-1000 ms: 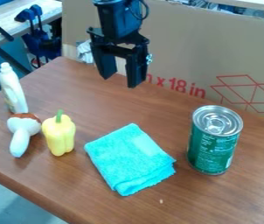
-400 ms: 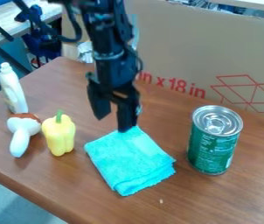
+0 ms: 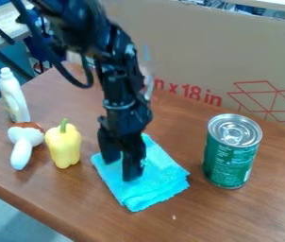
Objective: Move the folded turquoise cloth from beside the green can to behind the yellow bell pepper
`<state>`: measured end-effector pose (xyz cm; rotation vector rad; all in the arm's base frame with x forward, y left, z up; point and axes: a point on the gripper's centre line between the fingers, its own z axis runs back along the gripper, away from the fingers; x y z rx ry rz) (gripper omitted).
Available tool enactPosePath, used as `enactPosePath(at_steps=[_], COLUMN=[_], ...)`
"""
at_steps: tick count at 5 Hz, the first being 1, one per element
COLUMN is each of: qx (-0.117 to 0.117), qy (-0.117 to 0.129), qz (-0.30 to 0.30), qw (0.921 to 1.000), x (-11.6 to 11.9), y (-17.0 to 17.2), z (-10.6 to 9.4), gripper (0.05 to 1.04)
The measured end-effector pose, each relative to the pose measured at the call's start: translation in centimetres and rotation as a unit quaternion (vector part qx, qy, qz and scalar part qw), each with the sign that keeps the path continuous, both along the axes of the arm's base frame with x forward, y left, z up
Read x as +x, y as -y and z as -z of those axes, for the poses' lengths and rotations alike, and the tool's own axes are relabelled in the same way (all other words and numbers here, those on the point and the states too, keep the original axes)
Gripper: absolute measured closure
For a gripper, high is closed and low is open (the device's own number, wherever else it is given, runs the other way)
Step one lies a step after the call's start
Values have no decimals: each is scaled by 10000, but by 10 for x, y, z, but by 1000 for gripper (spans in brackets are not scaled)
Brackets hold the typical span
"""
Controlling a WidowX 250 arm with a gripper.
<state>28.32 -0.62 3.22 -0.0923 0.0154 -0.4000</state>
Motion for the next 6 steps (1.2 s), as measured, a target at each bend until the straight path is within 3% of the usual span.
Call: enactPosePath(at_steps=[2,3,4,5,6], qx=[104,260,413,639,716], qy=[-207,-272,-63,35,-63], qz=[208,16,-344,-813,-1030], qw=[9995,9993,9985,9946,9921], x=[4,11,31,44,54], y=[9,-8,-38,-88,-114], z=[15,16,5,2,6], gripper=[81,81,81,81,82])
